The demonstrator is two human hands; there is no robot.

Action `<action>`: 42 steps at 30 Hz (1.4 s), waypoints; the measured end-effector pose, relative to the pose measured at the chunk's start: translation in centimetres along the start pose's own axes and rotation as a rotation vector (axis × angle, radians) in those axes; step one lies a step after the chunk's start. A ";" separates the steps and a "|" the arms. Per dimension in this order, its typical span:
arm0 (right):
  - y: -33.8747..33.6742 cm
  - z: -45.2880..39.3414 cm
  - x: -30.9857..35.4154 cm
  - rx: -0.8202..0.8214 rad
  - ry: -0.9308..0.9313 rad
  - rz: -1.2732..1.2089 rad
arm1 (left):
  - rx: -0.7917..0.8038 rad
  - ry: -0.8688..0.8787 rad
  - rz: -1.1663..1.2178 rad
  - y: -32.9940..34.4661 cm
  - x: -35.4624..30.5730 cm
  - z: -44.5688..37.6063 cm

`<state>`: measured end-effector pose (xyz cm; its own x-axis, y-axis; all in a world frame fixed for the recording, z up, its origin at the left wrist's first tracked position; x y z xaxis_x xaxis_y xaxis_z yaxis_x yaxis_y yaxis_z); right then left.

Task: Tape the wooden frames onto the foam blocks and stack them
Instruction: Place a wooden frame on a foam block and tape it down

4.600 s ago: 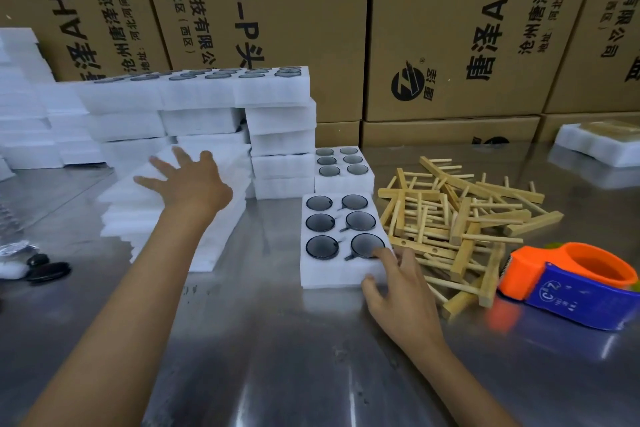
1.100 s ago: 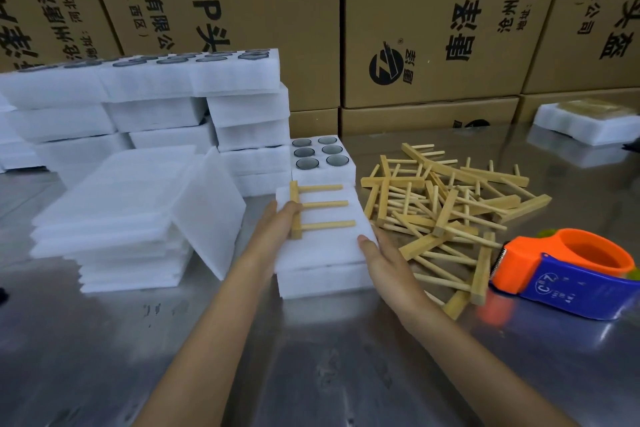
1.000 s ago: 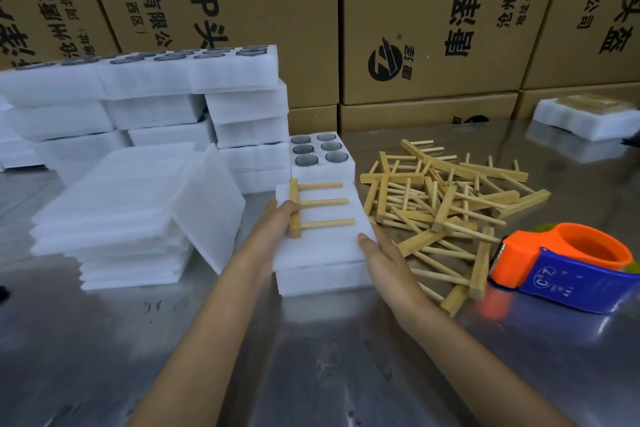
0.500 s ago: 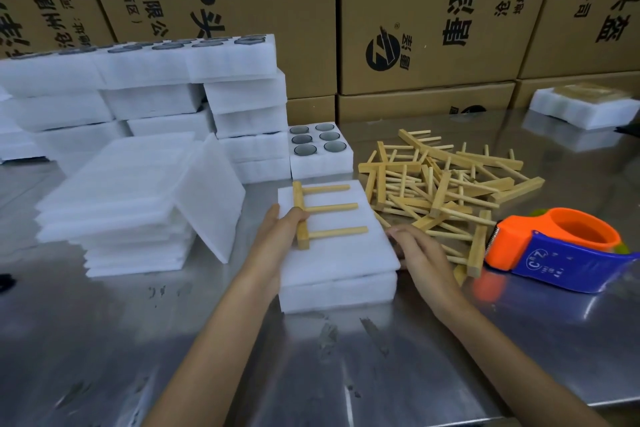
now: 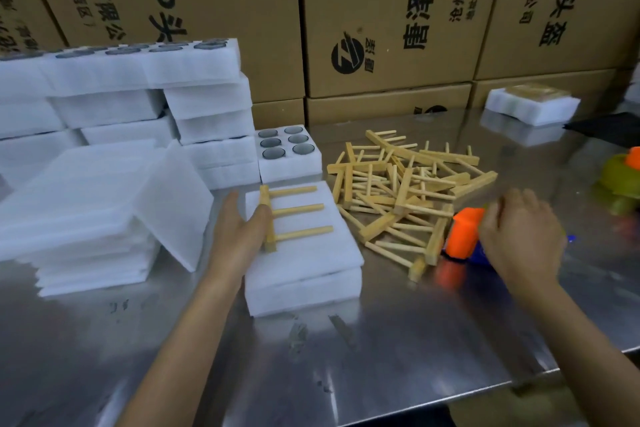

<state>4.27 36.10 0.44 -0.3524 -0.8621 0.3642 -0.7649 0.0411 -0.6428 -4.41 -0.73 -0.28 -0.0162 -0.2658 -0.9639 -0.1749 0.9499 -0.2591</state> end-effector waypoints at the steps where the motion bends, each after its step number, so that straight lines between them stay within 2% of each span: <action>1: 0.5 0.1 -1.3 0.023 0.034 0.053 | -0.010 0.044 -0.048 0.0 -0.7 0.1; 3: 1.2 0.4 -2.7 0.027 0.040 0.104 | 0.009 0.082 -0.105 0.5 -2.3 0.7; 6: 1.3 0.2 -2.6 -0.049 -0.026 0.084 | 0.073 0.191 -0.207 1.8 -4.5 2.1; 8: 1.0 -0.6 -2.6 -0.115 -0.065 0.061 | 0.174 0.230 -0.244 3.1 -5.4 3.1; 11: 0.5 -2.4 -3.9 -0.175 0.000 0.034 | 0.367 0.283 -0.253 5.0 -5.9 4.8; 15: -0.9 -4.8 -4.0 -0.259 -0.039 0.071 | 0.503 0.388 -0.323 7.2 -6.2 6.6; 19: -3.0 -6.6 -1.5 -0.362 -0.158 0.041 | 0.503 0.419 -0.287 11.1 -6.5 6.8; 23: -4.4 -7.6 2.5 -0.375 -0.250 -0.031 | 0.604 0.355 -0.325 17.4 -6.4 7.5; 29: -6.0 -8.9 5.5 -0.402 -0.283 -0.143 | 0.443 0.318 -0.409 19.7 -4.6 6.8; 31: -6.6 -9.1 5.8 -0.389 -0.288 -0.202 | 0.370 0.285 -0.268 18.8 -5.3 6.4; 33: -6.8 -9.1 6.3 -0.338 -0.295 -0.282 | 0.280 0.213 0.052 16.9 -7.0 5.8; 34: -6.8 -9.0 6.6 -0.320 -0.299 -0.313 | 0.289 0.190 0.216 16.0 -7.9 5.4; 36: -6.9 -8.6 7.6 -0.303 -0.311 -0.345 | 0.418 0.209 0.426 14.6 -10.0 5.0; 38: -6.9 -8.3 8.9 -0.292 -0.323 -0.358 | 0.507 0.258 0.468 13.2 -11.6 5.2; 42: -6.4 -7.5 10.6 -0.276 -0.347 -0.407 | 0.480 0.249 0.472 10.6 -12.1 5.0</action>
<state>1.34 30.49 13.48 0.1587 -0.9487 0.2733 -0.9296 -0.2368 -0.2823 -1.15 13.34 8.34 -0.2178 0.2158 -0.9519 0.3578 0.9250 0.1278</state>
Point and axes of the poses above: each hand's wrist, its own z-axis away from the middle knuckle, its own y-axis out of the palm, x = y × z, the point moved 4 cm from there along -z, towards the middle knuckle, and after that the axes turned 2 degrees about -z, right-handed, at the moved point
